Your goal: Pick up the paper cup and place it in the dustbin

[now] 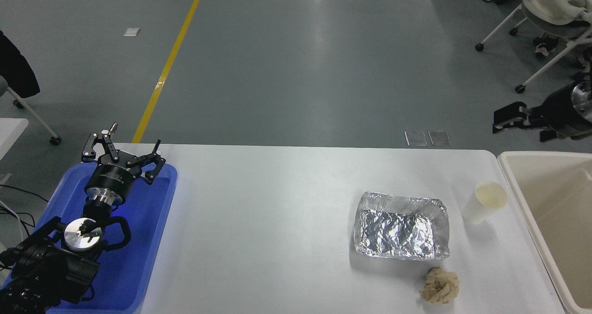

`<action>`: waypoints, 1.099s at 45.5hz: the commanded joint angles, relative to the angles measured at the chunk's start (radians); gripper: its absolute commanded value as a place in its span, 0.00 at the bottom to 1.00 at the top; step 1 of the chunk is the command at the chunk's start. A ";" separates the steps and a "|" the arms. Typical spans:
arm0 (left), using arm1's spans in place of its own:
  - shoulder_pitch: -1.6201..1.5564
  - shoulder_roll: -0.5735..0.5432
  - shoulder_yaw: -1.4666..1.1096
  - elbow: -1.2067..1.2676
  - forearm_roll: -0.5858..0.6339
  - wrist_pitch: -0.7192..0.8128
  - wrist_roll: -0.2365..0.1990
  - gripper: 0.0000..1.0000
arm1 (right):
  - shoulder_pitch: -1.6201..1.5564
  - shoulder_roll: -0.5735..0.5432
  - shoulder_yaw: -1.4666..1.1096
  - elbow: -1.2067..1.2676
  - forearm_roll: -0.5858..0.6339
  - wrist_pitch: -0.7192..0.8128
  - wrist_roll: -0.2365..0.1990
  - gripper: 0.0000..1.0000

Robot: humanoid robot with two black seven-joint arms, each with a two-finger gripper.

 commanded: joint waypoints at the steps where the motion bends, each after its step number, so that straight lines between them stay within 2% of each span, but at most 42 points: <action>1: -0.001 0.000 0.000 0.001 0.000 0.000 0.000 1.00 | 0.126 -0.067 -0.012 0.163 -0.020 0.128 -0.003 1.00; 4: -0.001 0.000 0.000 0.001 0.000 0.000 0.000 1.00 | 0.154 -0.079 -0.009 0.192 -0.020 0.167 -0.003 1.00; 19: 0.001 0.000 0.000 0.001 0.000 0.000 0.000 1.00 | 0.114 -0.070 0.003 0.188 -0.035 0.160 -0.003 1.00; 36: 0.001 0.000 0.000 0.000 0.000 0.002 0.000 1.00 | -0.303 -0.015 0.064 -0.071 -0.026 -0.132 -0.005 1.00; 50: 0.001 0.000 0.000 0.001 0.000 0.002 0.000 1.00 | -0.607 0.042 0.230 -0.306 -0.023 -0.228 -0.005 1.00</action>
